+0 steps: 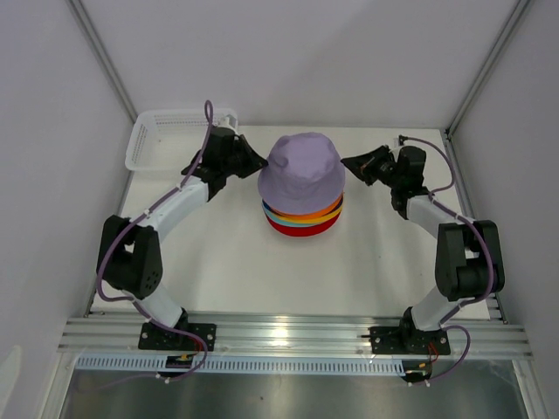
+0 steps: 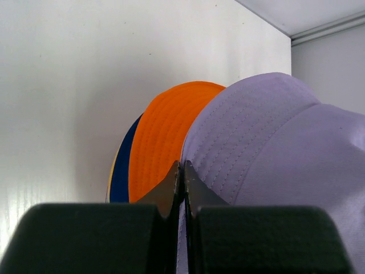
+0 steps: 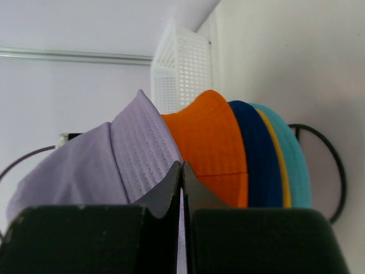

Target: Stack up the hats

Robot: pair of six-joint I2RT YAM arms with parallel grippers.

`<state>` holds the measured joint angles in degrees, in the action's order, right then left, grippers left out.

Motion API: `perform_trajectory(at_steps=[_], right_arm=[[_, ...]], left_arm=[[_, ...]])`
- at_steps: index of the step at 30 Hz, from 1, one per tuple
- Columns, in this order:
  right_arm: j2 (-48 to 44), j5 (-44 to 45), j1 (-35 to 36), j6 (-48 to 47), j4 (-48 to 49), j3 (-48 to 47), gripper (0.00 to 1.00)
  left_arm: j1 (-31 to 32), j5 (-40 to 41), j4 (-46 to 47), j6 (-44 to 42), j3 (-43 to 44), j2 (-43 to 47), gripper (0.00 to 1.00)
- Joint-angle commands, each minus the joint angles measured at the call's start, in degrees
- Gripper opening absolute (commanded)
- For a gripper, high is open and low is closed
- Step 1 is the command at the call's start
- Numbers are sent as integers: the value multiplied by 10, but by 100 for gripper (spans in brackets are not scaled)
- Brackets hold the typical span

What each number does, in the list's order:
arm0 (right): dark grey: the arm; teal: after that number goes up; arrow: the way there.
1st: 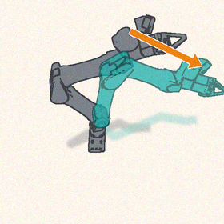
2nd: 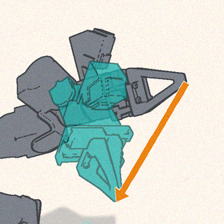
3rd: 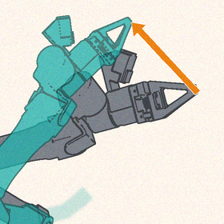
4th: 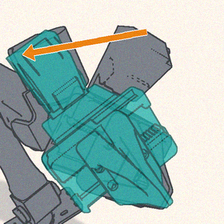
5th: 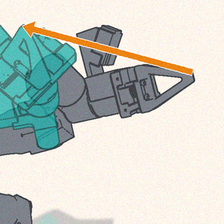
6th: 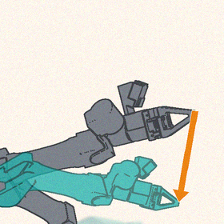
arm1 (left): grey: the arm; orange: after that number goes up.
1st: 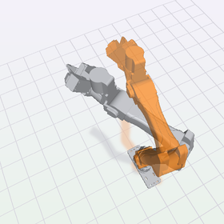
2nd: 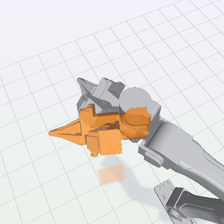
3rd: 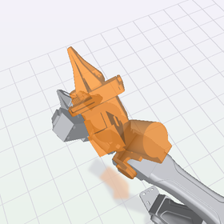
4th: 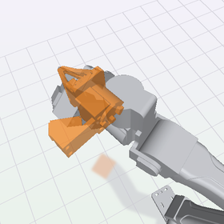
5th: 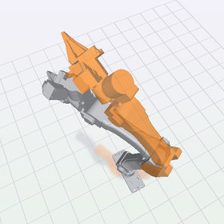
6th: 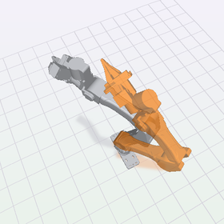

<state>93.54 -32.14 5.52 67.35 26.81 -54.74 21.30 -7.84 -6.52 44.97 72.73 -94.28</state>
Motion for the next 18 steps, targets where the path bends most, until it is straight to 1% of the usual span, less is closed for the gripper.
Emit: perform_trajectory(at_steps=[1, 6, 7, 13, 18], right_arm=[[-25, 28, 12, -82, -63, -1, 0], [-40, 51, 25, -131, -129, 7, 0], [-42, 55, 27, -136, -134, 9, 0], [-49, 69, 43, -164, -168, 25, 0], [-63, 99, 45, -194, -195, 31, 0]], left_arm=[[-2, 13, 14, -8, -21, 8, 1], [1, 20, 19, -14, -51, 18, 1], [2, 23, 23, -14, -54, 18, 1], [17, 50, 62, -4, -137, 43, 1], [33, 73, 62, -26, -152, 41, 1]])
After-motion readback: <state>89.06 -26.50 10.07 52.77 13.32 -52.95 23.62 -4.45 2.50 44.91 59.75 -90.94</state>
